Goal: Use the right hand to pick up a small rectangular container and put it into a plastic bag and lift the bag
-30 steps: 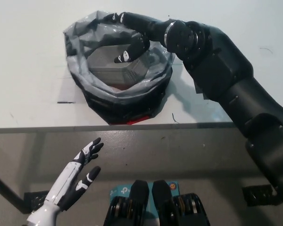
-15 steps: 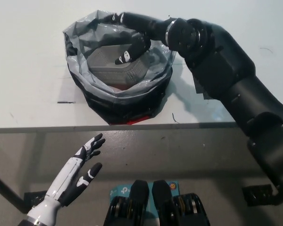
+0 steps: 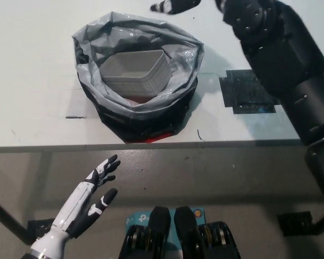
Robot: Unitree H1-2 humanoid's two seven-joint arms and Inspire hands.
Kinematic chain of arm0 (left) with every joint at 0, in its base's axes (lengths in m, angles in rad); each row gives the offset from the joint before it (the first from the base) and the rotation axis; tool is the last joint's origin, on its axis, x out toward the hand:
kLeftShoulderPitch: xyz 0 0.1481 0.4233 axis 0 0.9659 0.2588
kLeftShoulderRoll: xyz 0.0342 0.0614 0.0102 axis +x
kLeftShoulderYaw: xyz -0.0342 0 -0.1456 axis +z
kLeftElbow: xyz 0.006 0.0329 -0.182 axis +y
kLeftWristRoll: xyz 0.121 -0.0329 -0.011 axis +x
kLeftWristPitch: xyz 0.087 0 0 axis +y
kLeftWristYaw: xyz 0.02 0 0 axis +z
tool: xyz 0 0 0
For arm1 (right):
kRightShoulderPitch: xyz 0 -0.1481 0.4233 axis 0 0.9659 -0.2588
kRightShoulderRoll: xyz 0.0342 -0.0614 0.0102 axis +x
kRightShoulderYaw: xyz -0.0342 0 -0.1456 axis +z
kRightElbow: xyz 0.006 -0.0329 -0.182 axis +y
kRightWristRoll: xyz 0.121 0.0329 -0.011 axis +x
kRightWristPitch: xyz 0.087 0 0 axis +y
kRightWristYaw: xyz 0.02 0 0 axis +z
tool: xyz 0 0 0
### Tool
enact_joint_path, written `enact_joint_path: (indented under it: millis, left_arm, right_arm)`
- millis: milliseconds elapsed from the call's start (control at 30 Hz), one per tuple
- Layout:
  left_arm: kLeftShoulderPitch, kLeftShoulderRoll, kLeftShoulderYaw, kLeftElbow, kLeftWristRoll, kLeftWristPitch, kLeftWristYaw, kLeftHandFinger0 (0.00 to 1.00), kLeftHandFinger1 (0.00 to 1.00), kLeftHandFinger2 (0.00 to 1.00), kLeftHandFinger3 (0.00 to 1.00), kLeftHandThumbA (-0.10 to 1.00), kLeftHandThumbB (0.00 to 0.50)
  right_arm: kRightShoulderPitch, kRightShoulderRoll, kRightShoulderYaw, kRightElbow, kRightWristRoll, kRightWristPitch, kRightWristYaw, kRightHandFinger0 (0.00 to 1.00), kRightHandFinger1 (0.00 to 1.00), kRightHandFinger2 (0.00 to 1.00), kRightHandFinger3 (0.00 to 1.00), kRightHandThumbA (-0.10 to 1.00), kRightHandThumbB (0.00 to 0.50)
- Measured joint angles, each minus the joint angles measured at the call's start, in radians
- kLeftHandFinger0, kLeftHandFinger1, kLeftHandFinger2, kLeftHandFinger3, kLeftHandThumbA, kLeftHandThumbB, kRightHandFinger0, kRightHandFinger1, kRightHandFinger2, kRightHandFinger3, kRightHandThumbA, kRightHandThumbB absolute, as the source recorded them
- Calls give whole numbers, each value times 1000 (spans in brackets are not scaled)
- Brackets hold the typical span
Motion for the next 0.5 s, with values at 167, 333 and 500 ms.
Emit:
enact_joint_path:
  millis: [167, 333, 500]
  left_arm:
    - [12, 0, 0, 0, 0, 0, 0, 942, 1000, 1000, 1000, 904, 244]
    - [25, -1, 0, 0, 1, 0, 0, 934, 1000, 1000, 1000, 893, 240]
    - [42, -3, 2, 0, 1, -1, 0, 933, 1000, 1000, 1000, 901, 243]
  right_arm:
    - [23, -23, 0, 7, -14, 7, -30, 1000, 1000, 1000, 1000, 924, 387]
    - [52, -24, 1, 35, -24, 13, -53, 1000, 1000, 1000, 1000, 876, 413]
    - [88, -13, 1, 100, -24, 20, -64, 1000, 1000, 1000, 1000, 887, 420]
